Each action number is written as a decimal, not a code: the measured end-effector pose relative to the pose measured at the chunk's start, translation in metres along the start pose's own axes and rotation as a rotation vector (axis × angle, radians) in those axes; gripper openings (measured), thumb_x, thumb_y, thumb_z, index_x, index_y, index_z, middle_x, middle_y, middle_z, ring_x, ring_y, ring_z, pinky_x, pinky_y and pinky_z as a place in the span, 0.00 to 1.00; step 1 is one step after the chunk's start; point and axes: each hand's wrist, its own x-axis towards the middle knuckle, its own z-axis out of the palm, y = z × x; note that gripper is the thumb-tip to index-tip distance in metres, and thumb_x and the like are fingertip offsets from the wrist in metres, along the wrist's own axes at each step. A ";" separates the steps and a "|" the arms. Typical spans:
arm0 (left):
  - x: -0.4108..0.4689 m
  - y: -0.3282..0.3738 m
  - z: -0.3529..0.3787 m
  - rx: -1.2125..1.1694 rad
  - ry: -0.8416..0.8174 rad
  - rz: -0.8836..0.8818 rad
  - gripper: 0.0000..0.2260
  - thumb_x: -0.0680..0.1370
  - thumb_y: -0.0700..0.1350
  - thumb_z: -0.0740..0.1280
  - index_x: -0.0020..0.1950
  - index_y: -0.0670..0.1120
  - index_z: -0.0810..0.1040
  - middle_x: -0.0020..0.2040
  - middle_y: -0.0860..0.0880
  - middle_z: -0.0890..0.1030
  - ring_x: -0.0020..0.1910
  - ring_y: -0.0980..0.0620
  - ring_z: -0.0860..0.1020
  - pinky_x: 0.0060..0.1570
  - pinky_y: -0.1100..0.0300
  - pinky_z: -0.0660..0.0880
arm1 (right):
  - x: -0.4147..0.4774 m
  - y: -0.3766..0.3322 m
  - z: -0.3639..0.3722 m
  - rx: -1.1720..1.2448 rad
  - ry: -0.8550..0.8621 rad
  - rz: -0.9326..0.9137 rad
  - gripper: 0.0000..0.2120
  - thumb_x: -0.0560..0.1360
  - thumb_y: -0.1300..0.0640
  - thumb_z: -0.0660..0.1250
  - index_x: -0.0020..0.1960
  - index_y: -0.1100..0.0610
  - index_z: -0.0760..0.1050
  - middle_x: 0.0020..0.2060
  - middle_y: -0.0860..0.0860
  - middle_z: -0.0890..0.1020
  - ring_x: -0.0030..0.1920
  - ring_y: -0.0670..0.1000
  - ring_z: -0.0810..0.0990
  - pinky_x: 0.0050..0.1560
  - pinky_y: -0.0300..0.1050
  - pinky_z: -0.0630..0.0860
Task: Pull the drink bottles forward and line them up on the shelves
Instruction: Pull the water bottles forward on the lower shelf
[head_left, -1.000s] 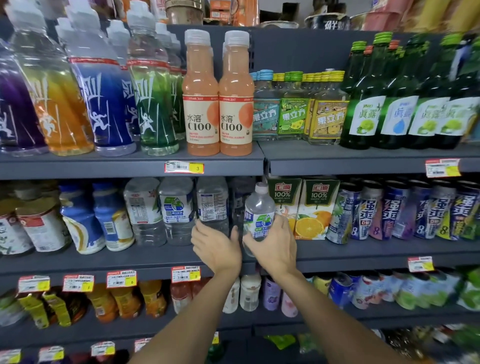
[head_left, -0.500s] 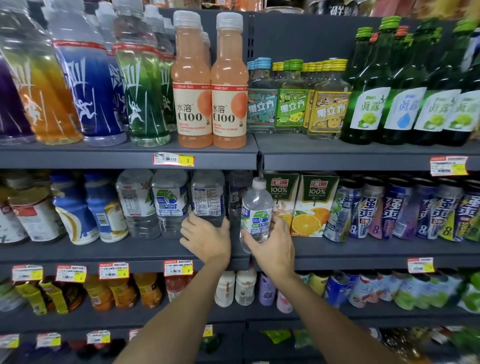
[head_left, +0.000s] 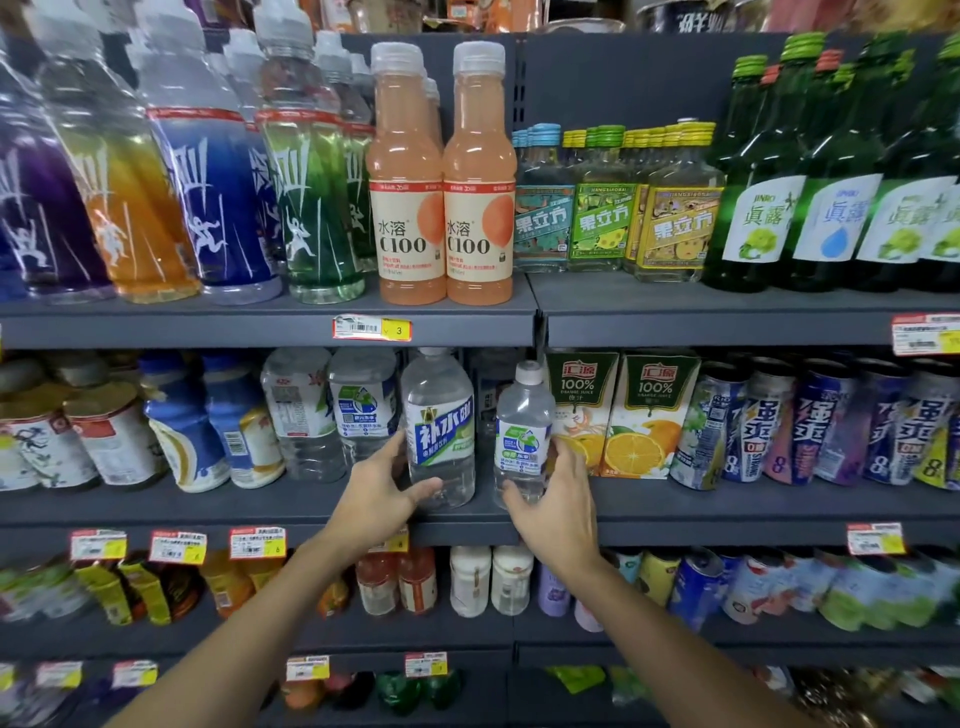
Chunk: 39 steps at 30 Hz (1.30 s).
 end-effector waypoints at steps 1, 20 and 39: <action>0.002 -0.001 -0.001 0.006 -0.025 -0.006 0.30 0.75 0.46 0.75 0.74 0.56 0.68 0.50 0.77 0.74 0.52 0.82 0.70 0.56 0.78 0.68 | 0.001 -0.002 0.001 0.002 0.002 0.016 0.38 0.71 0.43 0.75 0.73 0.56 0.64 0.62 0.50 0.70 0.62 0.51 0.74 0.61 0.47 0.74; -0.007 0.003 0.031 0.017 0.135 0.069 0.31 0.74 0.56 0.72 0.73 0.51 0.66 0.63 0.52 0.70 0.66 0.58 0.65 0.68 0.57 0.65 | 0.007 -0.006 0.008 -0.117 -0.012 0.079 0.34 0.67 0.34 0.73 0.63 0.52 0.67 0.56 0.48 0.73 0.58 0.52 0.76 0.53 0.48 0.76; -0.029 0.017 0.047 -0.108 0.290 -0.094 0.31 0.75 0.48 0.75 0.75 0.45 0.68 0.53 0.53 0.78 0.49 0.60 0.77 0.50 0.73 0.71 | 0.020 0.008 0.000 -0.122 -0.067 0.064 0.36 0.65 0.32 0.76 0.62 0.52 0.68 0.56 0.47 0.73 0.56 0.51 0.77 0.52 0.47 0.75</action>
